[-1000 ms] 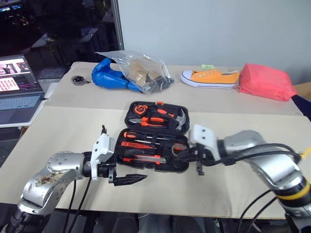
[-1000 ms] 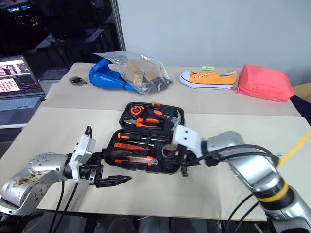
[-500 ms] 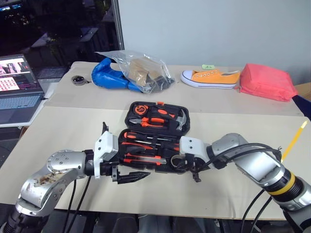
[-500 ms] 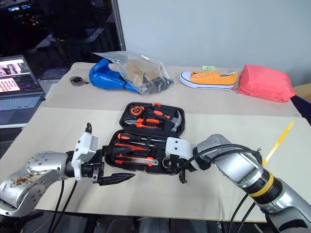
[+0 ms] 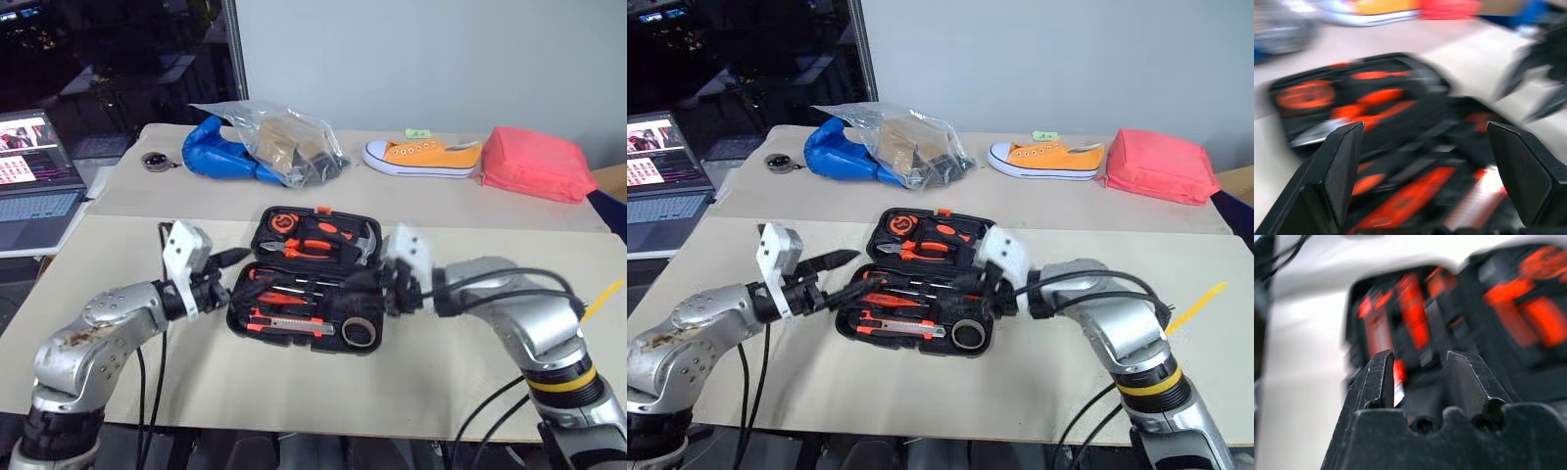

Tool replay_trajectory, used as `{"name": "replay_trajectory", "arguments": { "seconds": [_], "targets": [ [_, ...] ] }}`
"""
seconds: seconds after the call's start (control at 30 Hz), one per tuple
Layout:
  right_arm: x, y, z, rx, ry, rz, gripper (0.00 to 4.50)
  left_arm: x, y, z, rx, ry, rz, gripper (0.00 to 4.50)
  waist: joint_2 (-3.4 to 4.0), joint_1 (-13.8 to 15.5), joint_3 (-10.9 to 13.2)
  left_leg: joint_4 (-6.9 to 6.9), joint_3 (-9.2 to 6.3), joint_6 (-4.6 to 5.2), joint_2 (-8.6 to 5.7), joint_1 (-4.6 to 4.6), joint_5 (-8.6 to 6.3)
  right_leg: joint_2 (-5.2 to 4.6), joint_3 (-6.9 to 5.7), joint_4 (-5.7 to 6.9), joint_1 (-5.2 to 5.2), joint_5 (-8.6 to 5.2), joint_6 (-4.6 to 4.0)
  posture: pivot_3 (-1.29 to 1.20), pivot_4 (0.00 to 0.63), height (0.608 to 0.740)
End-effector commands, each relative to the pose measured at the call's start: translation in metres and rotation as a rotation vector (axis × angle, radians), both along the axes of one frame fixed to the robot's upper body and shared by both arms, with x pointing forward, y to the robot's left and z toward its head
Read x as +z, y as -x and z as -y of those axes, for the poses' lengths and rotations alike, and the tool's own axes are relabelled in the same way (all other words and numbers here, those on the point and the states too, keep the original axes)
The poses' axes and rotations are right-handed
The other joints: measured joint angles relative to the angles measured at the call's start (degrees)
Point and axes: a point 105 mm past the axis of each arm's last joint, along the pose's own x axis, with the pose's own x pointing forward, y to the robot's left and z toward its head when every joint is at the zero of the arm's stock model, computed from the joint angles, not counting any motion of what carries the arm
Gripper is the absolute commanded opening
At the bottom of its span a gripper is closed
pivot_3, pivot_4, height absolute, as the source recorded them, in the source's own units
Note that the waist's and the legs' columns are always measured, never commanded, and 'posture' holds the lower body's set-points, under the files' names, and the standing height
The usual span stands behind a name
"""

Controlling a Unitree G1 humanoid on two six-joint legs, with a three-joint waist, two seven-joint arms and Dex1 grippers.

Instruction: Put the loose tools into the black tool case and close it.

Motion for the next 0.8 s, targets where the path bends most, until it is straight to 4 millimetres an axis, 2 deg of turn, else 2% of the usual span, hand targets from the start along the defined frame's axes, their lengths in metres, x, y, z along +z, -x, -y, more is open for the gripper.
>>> {"name": "replay_trajectory", "arguments": {
  "seconds": [0.03, 0.17, 0.33, 0.47, 0.5, 0.63, 0.7, 0.73, 0.8],
  "targets": [
    [0.008, -0.041, 0.033, -0.296, 0.052, 0.003, 2.06, 0.006, -0.035, -0.016, 0.157, -0.019, -0.096, 4.26, -0.03, 0.25, 0.02, 0.03, -0.06, -0.03, -0.02, -0.03, 0.06, 0.00, -0.04, 0.00, -0.02, -0.02, 0.25, 0.00, 0.150, 0.740],
    [0.002, -0.075, 0.049, -0.486, 0.100, -0.075, 2.06, 0.000, -0.069, -0.022, 0.225, -0.037, -0.238, 4.26, -0.03, -0.21, 0.02, -0.02, -0.02, -0.03, -0.11, -0.02, 0.12, -0.02, 0.05, -0.04, -0.05, 0.05, 0.26, 0.00, 0.150, 0.740],
    [-0.014, -0.098, 0.039, -0.548, 0.101, -0.212, 2.06, -0.005, -0.098, -0.027, 0.231, -0.040, -0.350, 4.26, -0.03, -0.79, 0.02, -0.14, -0.02, -0.01, -0.13, -0.21, 0.12, 0.03, 0.08, 0.03, -0.36, 0.26, -0.14, 0.00, 0.150, 0.740],
    [-0.027, -0.106, 0.035, -0.570, 0.118, -0.283, 2.06, -0.014, -0.108, -0.029, 0.208, -0.059, -0.432, 4.26, 0.00, -0.61, 0.02, -0.27, -0.01, -0.10, -0.13, -0.77, 0.18, 0.02, 0.07, 0.12, -1.03, 0.28, -0.20, 0.00, 0.150, 0.740],
    [-0.029, -0.107, 0.035, -0.571, 0.124, -0.301, 1.82, -0.017, -0.110, -0.028, 0.197, -0.065, -0.451, 4.01, 0.00, -0.53, 0.02, -0.27, -0.02, -0.13, -0.12, -0.77, 0.20, 0.00, 0.06, 0.46, -1.02, 0.28, -0.19, 0.00, 0.150, 0.740],
    [-0.035, -0.112, 0.039, -0.596, 0.141, -0.325, 0.73, -0.022, -0.115, -0.022, 0.158, -0.062, -0.481, 2.90, 0.00, -0.39, 0.02, -0.19, 0.00, -0.13, -0.22, -0.84, 0.19, -0.15, 0.00, 0.45, -1.00, 0.24, -0.12, 0.00, 0.150, 0.740],
    [-0.036, -0.113, 0.042, -0.608, 0.140, -0.332, 0.00, -0.023, -0.117, -0.015, 0.129, -0.056, -0.488, 2.13, 0.00, -0.42, 0.02, -0.19, 0.00, -0.12, -0.28, -0.85, 0.18, -0.19, 0.00, 0.40, -0.98, 0.22, -0.09, 0.00, 0.150, 0.740],
    [-0.036, -0.113, 0.044, -0.609, 0.138, -0.337, 0.00, -0.023, -0.117, -0.013, 0.114, -0.064, -0.488, 1.70, -0.01, -0.41, 0.02, -0.17, -0.01, -0.12, -0.29, -0.84, 0.18, -0.18, 0.00, 0.39, -0.98, 0.22, -0.08, 0.00, 0.150, 0.740],
    [-0.036, -0.112, 0.043, -0.601, 0.127, -0.347, 0.00, -0.023, -0.117, -0.008, 0.089, -0.047, -0.495, 1.24, 0.00, -0.39, 0.02, -0.13, -0.01, -0.13, -0.31, -0.76, 0.19, -0.18, 0.00, 0.40, -0.98, 0.20, -0.07, 0.00, 0.150, 0.740]
  ]
}}
